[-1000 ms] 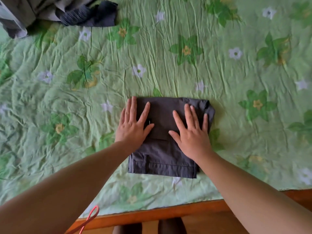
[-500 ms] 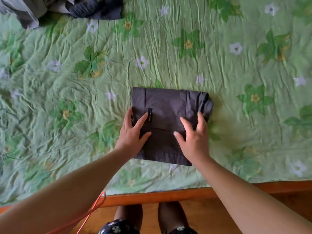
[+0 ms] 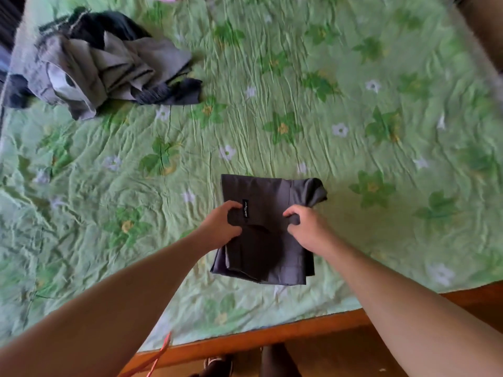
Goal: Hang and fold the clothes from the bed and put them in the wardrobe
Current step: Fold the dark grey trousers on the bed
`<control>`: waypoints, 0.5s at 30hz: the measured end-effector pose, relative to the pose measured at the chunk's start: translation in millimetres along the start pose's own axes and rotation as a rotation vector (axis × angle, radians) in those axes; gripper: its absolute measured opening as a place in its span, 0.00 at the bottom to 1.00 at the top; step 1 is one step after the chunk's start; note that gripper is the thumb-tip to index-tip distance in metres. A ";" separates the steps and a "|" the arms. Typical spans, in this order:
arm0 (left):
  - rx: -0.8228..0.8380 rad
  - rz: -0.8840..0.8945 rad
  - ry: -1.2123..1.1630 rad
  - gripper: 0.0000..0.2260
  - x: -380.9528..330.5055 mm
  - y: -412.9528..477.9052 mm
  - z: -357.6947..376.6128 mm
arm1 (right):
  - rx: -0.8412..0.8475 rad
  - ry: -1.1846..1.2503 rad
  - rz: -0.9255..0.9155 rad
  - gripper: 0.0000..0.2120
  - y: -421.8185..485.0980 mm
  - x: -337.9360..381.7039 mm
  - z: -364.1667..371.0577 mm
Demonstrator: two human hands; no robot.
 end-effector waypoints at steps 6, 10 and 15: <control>0.075 0.258 0.191 0.27 -145.6 -35.2 -70.6 | -0.062 -0.105 0.020 0.27 -49.7 79.7 -130.4; 0.111 0.443 0.391 0.28 -265.5 -81.1 -116.5 | -0.175 -0.097 0.072 0.25 -104.0 133.5 -241.2; 0.119 0.669 0.543 0.27 -412.4 -157.0 -157.1 | -0.347 -0.085 0.112 0.25 -193.7 189.3 -380.0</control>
Point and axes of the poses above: each hand's wrist, its own y-axis towards the middle knuckle, its own z-axis out of the palm, x = y × z, the point moved 8 cm from there along y, towards the middle knuckle, and after that the axes turned 7 degrees about -x, right-handed, at the moved point
